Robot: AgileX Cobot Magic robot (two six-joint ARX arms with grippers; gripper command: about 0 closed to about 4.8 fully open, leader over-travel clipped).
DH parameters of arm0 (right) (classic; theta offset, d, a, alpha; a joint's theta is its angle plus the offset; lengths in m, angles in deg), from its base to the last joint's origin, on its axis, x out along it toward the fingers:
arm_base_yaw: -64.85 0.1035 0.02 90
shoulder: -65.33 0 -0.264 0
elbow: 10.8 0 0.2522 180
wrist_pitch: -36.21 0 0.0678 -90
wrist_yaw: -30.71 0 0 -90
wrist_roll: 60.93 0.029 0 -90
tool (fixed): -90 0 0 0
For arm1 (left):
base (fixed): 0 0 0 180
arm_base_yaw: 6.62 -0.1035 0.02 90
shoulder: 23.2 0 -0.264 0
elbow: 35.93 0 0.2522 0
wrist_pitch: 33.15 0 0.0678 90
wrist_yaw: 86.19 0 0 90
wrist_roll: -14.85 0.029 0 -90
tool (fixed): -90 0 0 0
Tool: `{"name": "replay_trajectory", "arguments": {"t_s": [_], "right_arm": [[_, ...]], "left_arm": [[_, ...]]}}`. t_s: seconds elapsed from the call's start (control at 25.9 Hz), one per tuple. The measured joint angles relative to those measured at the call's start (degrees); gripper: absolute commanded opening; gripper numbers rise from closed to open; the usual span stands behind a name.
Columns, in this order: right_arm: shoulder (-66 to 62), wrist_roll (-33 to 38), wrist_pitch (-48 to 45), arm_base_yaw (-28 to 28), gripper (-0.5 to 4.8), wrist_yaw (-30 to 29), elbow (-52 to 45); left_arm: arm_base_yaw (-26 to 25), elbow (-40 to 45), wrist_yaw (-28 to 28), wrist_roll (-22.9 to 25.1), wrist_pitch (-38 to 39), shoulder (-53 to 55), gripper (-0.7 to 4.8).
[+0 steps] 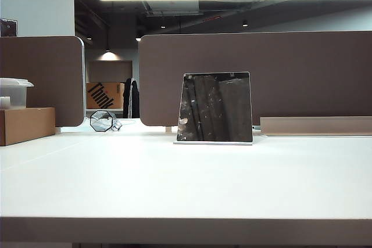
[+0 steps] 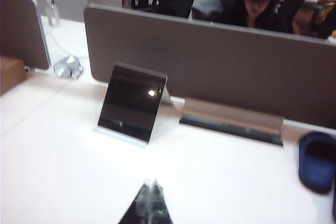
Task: Push the center of the mirror on the table forward to move it for a short distance.
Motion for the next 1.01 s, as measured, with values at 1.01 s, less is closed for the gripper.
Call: {"name": "replay_trajectory", "arguments": {"t_s": [1.01], "right_arm": [[37.31,2.34,-18.47,0.02,0.28,-8.52,-49.96]], "left_arm": [[-2.97,0.00,0.00,0.00,0.00,0.02,-0.05]]}}
